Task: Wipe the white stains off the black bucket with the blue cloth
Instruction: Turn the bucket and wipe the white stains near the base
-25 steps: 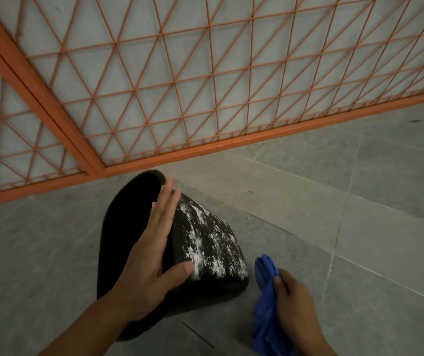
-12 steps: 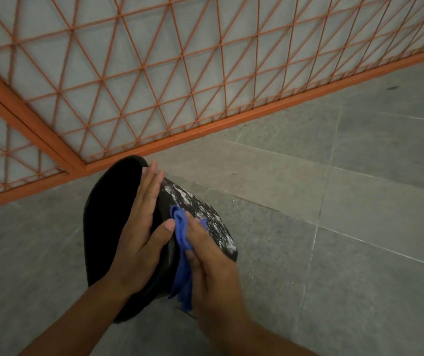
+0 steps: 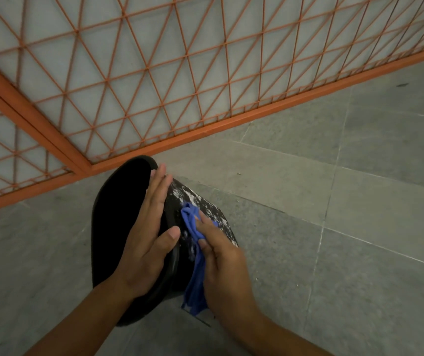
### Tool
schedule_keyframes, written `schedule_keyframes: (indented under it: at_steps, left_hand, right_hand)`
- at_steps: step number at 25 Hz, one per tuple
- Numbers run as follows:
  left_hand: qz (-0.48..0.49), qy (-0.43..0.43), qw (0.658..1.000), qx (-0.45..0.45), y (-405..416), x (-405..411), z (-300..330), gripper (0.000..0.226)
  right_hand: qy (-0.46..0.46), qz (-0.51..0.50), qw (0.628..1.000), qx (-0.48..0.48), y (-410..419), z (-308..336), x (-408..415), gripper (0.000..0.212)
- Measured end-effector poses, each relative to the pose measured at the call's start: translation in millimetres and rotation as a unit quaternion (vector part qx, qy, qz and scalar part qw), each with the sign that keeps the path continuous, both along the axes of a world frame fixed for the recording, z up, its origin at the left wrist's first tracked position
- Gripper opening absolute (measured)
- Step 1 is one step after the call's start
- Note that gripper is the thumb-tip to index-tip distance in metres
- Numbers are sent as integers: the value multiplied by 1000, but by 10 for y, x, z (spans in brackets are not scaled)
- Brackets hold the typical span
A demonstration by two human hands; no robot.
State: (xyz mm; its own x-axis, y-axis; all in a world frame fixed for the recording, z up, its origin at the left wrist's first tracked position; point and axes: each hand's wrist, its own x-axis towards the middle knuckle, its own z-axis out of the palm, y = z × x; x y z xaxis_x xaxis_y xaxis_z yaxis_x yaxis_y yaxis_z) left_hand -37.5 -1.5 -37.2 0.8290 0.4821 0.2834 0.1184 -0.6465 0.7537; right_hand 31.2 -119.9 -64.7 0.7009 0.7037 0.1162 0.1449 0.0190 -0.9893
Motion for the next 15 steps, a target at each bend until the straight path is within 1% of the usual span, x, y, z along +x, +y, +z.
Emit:
schedule_keyframes:
  at_steps: [3, 6, 8, 10, 11, 12, 14, 15]
  left_hand:
    - [-11, -4, 1000, 22, -34, -5, 2, 86]
    - [-1, 8, 1000, 16, 21, 13, -14, 89]
    - [0, -1, 1000, 11, 55, -11, -19, 88]
    - [-12, -13, 1000, 9, 61, -31, -17, 86]
    - [-18, -13, 1000, 9, 61, -34, -15, 85]
    - [-21, -10, 1000, 10, 64, -36, -13, 85]
    - [-19, -6, 1000, 5, 68, -44, -19, 87]
    - [-16, -10, 1000, 4, 79, -49, -30, 88]
  right_hand:
    - [11, 14, 1000, 10, -58, 150, -77, 41]
    - [32, 22, 999, -6, 61, 144, 103, 27]
    - [38, 60, 997, 0, 60, 98, 175, 33]
    - [13, 151, 988, 9, -31, 16, 193, 45]
    - [-15, 188, 982, 10, -74, -47, 204, 50]
    - [-53, 205, 977, 13, -89, -106, 218, 51]
    - [-114, 173, 978, 26, -44, -169, 203, 47]
    - [-120, 144, 982, 34, 9, -163, 175, 46]
